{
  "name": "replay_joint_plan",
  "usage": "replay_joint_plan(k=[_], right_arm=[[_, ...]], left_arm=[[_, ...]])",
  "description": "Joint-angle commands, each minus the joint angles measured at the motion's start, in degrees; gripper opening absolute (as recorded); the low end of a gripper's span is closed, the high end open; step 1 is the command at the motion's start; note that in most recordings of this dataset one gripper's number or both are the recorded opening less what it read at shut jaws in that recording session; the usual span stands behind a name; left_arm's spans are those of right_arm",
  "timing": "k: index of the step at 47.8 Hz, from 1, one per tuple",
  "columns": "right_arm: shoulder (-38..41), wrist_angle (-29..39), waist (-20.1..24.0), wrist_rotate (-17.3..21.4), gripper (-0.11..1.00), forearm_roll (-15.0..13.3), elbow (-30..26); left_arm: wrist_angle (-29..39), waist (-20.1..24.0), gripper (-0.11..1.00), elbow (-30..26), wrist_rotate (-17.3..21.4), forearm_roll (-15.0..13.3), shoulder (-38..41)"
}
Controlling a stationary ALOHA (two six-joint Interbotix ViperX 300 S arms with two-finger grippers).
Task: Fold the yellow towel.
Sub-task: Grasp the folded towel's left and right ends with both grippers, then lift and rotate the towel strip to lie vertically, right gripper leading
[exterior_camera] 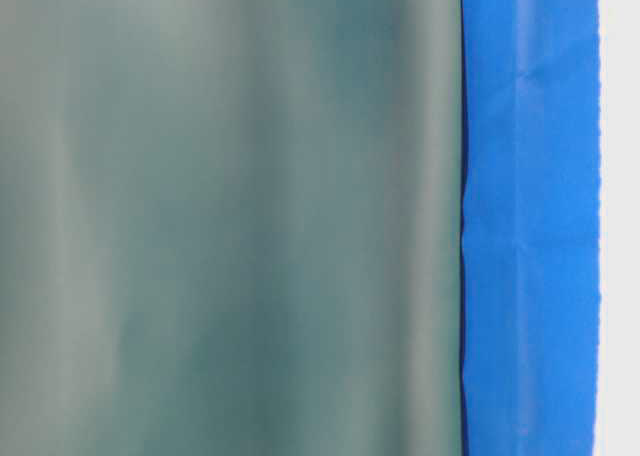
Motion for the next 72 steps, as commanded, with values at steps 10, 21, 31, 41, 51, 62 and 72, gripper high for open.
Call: replay_joint_plan(k=[10,21,31,41,51,62,72], right_arm=[[-12.0,5.0,-0.9,0.0,0.02,-1.2,-0.9],[-21.7,11.4,-2.2,0.1,0.02,-3.3,-1.9],[-24.8,12.7,-2.4,0.1,0.02,-4.6,-2.5],[-21.2,9.1,-6.9,0.1,0.02,-5.2,-3.9],[-14.1,5.8,-14.8,0.1,0.02,-6.9,-7.7],[-5.9,2.2,-20.8,0.0,0.02,-7.1,-14.1],[1.0,1.5,-23.6,-0.2,0.02,-8.9,-21.4]], left_arm=[[6.2,0.2,0.03,-6.0,0.6,0.5,-9.9],[8.1,-0.4,0.03,-7.3,2.4,0.5,-17.8],[8.1,-0.9,0.03,-5.9,1.9,0.4,-20.4],[4.7,-4.8,0.03,-6.2,1.1,-0.2,-19.0],[-2.0,-9.8,0.03,-7.8,-1.9,-0.1,-13.9],[-7.9,-12.3,0.03,-13.5,-5.2,-0.2,-4.7],[-8.4,-13.9,0.03,-20.7,-6.2,-0.2,3.1]])
